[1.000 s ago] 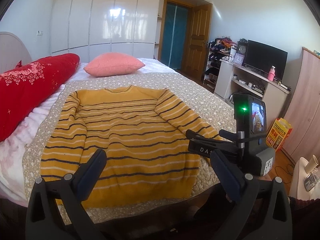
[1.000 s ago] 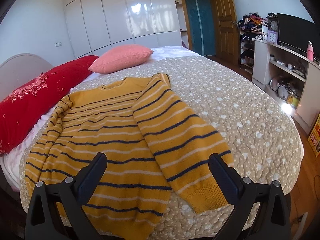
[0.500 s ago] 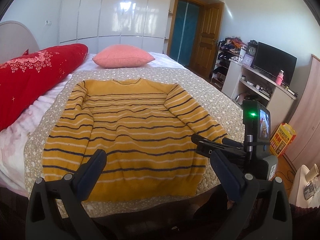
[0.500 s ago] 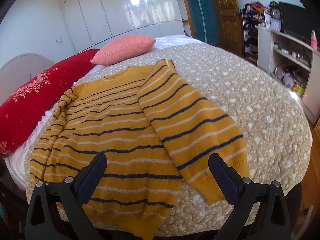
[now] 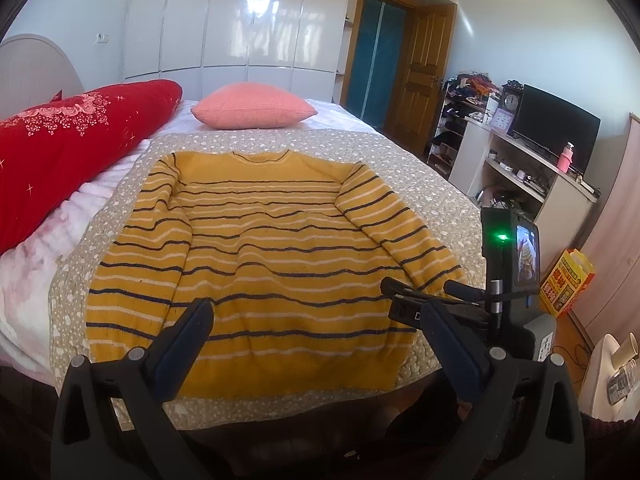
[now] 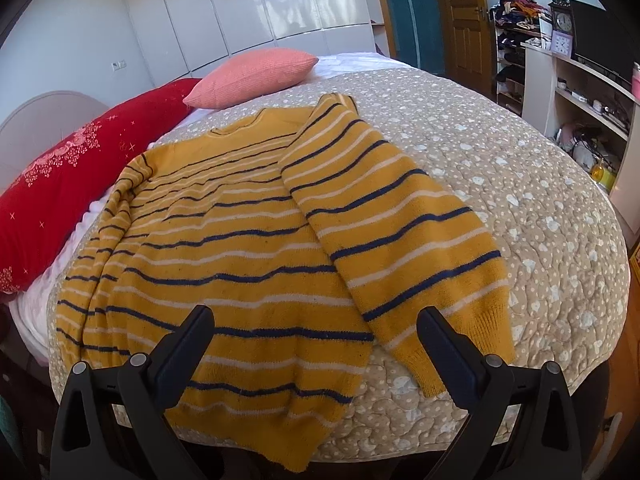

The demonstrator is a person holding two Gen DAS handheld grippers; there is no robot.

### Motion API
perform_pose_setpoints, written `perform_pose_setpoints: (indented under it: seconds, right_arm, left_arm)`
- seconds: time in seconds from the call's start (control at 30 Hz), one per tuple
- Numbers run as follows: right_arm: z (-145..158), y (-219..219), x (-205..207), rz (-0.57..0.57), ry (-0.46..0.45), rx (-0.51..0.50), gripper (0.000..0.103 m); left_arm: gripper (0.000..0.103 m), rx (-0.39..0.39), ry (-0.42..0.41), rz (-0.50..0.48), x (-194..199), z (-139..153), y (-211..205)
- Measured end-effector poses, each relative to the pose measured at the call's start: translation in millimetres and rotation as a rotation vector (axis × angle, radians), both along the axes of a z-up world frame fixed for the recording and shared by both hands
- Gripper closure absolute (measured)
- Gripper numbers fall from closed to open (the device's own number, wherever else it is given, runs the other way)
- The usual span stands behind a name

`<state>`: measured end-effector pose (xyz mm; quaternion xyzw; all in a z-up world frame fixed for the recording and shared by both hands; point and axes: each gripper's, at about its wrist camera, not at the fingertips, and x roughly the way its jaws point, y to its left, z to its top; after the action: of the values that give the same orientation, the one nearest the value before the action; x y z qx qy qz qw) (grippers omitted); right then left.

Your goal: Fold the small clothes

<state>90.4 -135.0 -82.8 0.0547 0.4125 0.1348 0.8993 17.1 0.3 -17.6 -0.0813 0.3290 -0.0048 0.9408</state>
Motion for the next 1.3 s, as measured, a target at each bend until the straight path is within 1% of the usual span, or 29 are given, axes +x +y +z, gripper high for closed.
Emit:
perform_pose_setpoints:
  seconds: [0.2, 0.33, 0.4, 0.43, 0.57, 0.93, 1.17, 1.3]
  right_arm:
    - [-3, -1, 1, -0.003, 0.008, -0.007, 0.000]
    - [-8, 0, 4, 0.007, 0.039, -0.013, 0.000]
    - [-11, 0, 4, 0.008, 0.047, -0.015, 0.000]
    - [-11, 0, 4, 0.011, 0.048, -0.016, 0.000]
    - [-11, 1, 3, 0.019, 0.043, -0.018, 0.000]
    - [-15, 0, 5, 0.013, 0.050, -0.020, 0.000]
    - [-15, -1, 6, -0.011, 0.029, -0.061, 0.000]
    - [-15, -4, 6, -0.017, 0.025, -0.059, 0.000]
  left_arm:
    - [0.000, 0.009, 0.002, 0.000, -1, 0, 0]
    - [0.000, 0.010, 0.002, 0.000, -1, 0, 1]
    - [0.000, 0.006, 0.004, 0.002, -2, 1, 1]
    - [0.000, -0.004, -0.008, 0.003, -1, -1, 3]
    - [0.000, -0.034, -0.017, 0.011, 2, -3, 6]
    - [0.000, -0.041, -0.015, 0.015, 3, -5, 8]
    - [0.000, -0.042, -0.014, 0.021, 5, -7, 10]
    - [0.000, -0.044, -0.008, 0.026, 6, -8, 11]
